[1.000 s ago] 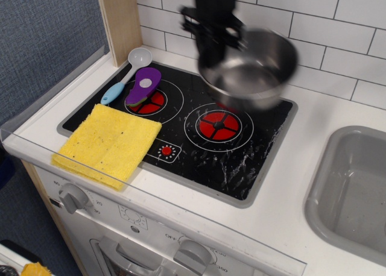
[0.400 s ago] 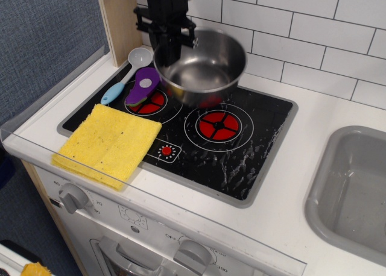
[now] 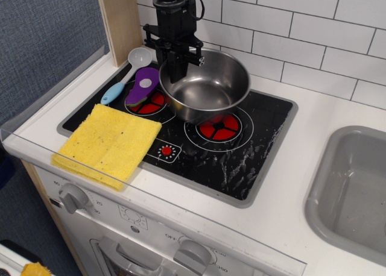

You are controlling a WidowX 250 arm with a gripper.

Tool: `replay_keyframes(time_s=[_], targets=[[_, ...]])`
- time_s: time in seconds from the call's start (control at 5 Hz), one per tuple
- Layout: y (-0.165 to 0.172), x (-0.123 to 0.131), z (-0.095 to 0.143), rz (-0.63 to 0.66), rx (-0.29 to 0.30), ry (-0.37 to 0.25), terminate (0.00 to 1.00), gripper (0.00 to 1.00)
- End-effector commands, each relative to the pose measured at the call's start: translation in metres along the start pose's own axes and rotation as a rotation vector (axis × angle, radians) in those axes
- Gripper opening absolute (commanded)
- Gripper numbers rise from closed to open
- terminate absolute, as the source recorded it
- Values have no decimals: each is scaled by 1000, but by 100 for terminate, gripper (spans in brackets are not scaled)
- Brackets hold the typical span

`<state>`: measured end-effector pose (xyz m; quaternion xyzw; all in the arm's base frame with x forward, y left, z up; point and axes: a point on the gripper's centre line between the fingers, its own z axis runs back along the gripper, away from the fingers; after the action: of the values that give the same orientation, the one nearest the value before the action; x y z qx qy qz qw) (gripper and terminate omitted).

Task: Put the pot directly to the right of the purple item.

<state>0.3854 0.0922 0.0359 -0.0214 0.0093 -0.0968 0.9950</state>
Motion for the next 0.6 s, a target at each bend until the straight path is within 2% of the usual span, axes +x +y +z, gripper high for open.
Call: replay_keyframes(time_s=[0.0,0.2,0.4], targets=[[5,0,36,5,54,-77,0,100],[2,-6,73,38,103,-177,0,100],[-1,-18,84,70,98,-213,0,100]])
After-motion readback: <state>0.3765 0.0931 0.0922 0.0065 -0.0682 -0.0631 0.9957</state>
